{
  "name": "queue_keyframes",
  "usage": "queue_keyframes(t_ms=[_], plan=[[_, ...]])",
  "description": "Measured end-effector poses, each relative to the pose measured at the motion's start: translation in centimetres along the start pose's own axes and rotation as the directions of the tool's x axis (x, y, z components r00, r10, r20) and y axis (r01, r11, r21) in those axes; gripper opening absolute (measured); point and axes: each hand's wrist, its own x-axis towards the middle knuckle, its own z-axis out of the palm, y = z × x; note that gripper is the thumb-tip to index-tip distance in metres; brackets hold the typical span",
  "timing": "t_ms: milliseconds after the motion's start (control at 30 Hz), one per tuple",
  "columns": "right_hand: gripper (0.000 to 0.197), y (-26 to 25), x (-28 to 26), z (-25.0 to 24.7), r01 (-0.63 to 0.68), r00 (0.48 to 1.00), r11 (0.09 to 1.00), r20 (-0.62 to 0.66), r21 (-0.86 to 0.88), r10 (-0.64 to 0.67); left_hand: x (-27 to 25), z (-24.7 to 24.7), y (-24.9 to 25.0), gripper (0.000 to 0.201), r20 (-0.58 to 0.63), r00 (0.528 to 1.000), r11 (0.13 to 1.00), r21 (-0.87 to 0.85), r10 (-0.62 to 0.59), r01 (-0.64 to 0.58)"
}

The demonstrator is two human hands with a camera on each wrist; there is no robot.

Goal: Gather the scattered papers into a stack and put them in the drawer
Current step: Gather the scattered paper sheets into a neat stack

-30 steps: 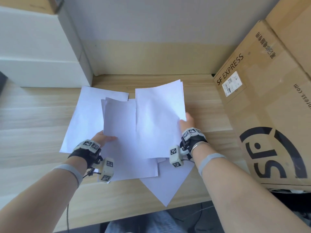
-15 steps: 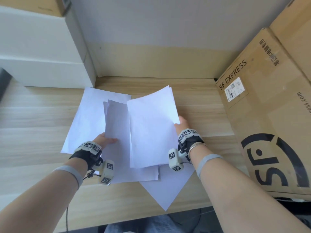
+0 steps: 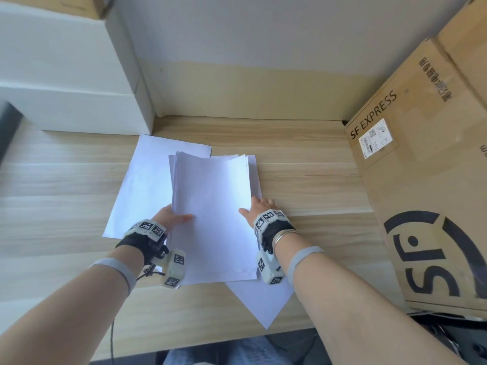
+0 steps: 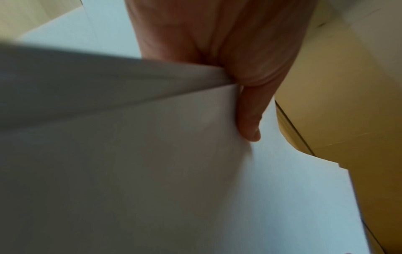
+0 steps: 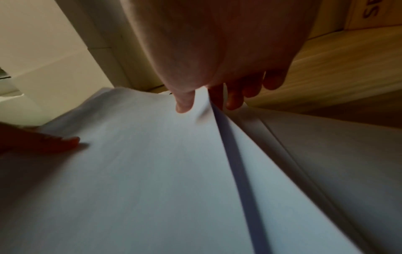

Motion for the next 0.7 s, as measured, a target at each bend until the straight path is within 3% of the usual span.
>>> queue_keyframes(t_ms=[67, 133, 233, 300, 367, 467, 600, 700], plan=[[0.053, 0.6, 0.0, -0.2, -0.019, 1.000, 0.998, -0.023, 0.063, 0.021, 0.0, -0.2, 0.1, 0.038, 0.013, 0.999, 0.998, -0.050, 0.035, -0.034], [0.055, 1.3, 0.4, -0.6, -0.051, 0.997, 0.964, -0.044, 0.260, 0.065, -0.3, -0.3, 0.8, 0.019, 0.042, 0.993, 0.991, -0.088, 0.106, -0.102], [0.046, 1.5, 0.8, -2.1, -0.009, 0.994, 0.722, -0.073, 0.691, 0.082, -1.5, -0.4, 3.1, 0.021, 0.081, 0.967, 0.966, -0.121, 0.240, -0.229], [0.032, 1.3, 0.3, -3.8, 0.096, 0.982, 0.542, -0.168, 0.835, 0.085, -2.1, -0.5, 5.0, 0.023, 0.081, 0.945, 0.944, -0.125, 0.317, -0.305], [0.027, 0.9, -0.5, -6.1, 0.225, 0.956, 0.431, -0.284, 0.874, 0.076, -2.5, -0.6, 6.8, 0.022, 0.043, 0.929, 0.922, -0.149, 0.367, -0.357], [0.030, 0.2, -1.4, -9.7, 0.342, 0.923, 0.334, -0.380, 0.878, 0.054, -3.1, -1.0, 9.2, 0.023, -0.021, 0.910, 0.892, -0.190, 0.415, -0.411], [0.030, -0.4, -2.3, -12.4, 0.371, 0.915, 0.304, -0.402, 0.877, 0.042, -4.0, -1.3, 11.2, 0.014, -0.084, 0.879, 0.855, -0.207, 0.469, -0.476], [0.029, -1.0, -3.1, -13.1, 0.411, 0.903, 0.248, -0.429, 0.877, 0.022, -4.5, -1.6, 11.7, 0.019, -0.131, 0.853, 0.826, -0.213, 0.505, -0.522]])
